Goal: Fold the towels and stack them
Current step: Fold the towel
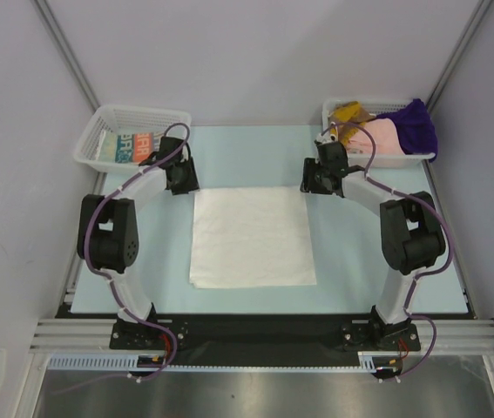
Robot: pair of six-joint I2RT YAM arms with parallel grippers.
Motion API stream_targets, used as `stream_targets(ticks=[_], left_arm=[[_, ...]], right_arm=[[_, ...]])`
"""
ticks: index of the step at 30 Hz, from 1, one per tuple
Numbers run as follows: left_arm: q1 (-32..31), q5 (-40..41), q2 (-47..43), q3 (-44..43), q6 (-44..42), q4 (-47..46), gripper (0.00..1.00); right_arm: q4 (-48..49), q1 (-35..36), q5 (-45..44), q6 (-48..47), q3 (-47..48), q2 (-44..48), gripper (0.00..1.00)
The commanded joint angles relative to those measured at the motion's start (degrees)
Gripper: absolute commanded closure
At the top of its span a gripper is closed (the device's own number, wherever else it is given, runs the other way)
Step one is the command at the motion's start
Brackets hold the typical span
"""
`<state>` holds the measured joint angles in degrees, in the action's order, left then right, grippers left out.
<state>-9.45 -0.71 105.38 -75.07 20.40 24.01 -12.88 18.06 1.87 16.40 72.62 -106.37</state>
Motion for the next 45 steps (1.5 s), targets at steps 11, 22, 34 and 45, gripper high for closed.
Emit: stream_targets(ticks=[11,22,34,45], left_arm=[[-0.3,5.0,10.4,-9.2,0.6,3.2,0.51],[-0.5,8.1,13.4,-10.5,1.7,5.4,0.50],[-1.3,6.9,15.4,-11.2,2.0,4.1,0.50],[-2.1,4.1,18.1,-15.9,2.6,6.0,1.00]], right_arm=[[-3.7,0.1,0.2,-0.9,10.2,-10.2,0.53],[-4.6,-0.7,-4.3,-0.1,11.9,-11.5,0.57],[-0.9,-0.6,0.3,-0.7,13.7,-13.8,0.67],[-1.7,-2.2,-1.8,0.3,13.6,-13.1,1.00]])
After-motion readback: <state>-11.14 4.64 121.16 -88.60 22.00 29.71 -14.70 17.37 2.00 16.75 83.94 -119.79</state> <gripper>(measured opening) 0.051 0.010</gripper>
